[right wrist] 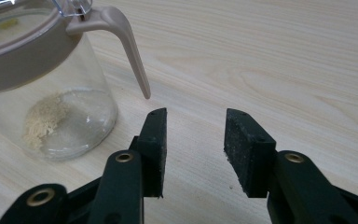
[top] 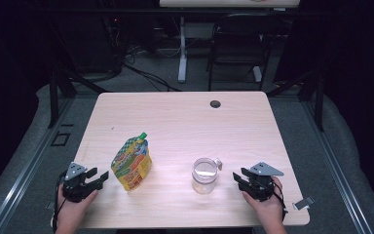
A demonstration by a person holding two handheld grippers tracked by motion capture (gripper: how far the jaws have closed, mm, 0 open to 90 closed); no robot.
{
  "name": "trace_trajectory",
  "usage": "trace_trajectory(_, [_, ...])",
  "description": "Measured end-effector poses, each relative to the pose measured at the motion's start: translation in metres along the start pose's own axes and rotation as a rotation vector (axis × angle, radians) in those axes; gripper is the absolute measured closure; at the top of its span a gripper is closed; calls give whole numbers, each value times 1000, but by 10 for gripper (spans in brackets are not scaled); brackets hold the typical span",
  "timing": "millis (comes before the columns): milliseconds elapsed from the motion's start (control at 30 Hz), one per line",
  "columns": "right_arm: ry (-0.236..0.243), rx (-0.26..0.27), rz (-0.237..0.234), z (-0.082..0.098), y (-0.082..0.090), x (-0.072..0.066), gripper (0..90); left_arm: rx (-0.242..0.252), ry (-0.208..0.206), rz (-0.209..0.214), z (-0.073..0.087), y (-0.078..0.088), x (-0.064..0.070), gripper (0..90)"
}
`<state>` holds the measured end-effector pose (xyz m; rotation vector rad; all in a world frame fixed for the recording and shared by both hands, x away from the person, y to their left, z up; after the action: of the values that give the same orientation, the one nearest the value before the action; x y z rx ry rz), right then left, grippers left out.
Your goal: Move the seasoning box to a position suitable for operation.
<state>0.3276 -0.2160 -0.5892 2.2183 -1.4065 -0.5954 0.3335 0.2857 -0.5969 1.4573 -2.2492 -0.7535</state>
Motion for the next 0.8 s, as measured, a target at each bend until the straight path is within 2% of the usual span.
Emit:
trace_trajectory(200, [7, 25, 1, -2, 2, -1, 555, 2, 7, 6, 0, 1, 0, 494])
trace_trajectory(300, [14, 41, -17, -4, 2, -2, 604, 8, 8, 10, 0, 3, 0, 506])
trace_trajectory(333, [20, 36, -41, -4, 1, -4, 628, 4, 22, 19, 1, 4, 1, 526])
trace_trajectory(500, [37, 28, -64, -7, -3, -9, 684, 4, 21, 14, 2, 7, 2, 539])
trace_trajectory(600, [40, 34, -73, -8, -6, -11, 694, 2, 17, 15, 4, 8, 2, 543])
trace_trajectory(700, [70, 20, -78, -11, -10, -15, 697, 0, 22, 20, 7, 13, 4, 554])
trace_trajectory(800, [65, 21, -83, -13, -14, -16, 696, -4, 14, 11, 8, 16, 4, 560])
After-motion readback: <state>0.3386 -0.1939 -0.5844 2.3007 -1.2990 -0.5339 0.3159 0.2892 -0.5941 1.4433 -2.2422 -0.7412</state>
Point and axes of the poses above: each handheld gripper's, and its own axes: y roughly backward along the jaws, z roughly out of its underside, x roughly to its right, the point moved 6 cm from there along -y, roughly forward along the jaws, and after that the axes turned 6 degrees about -y, right-handed, at the moved point
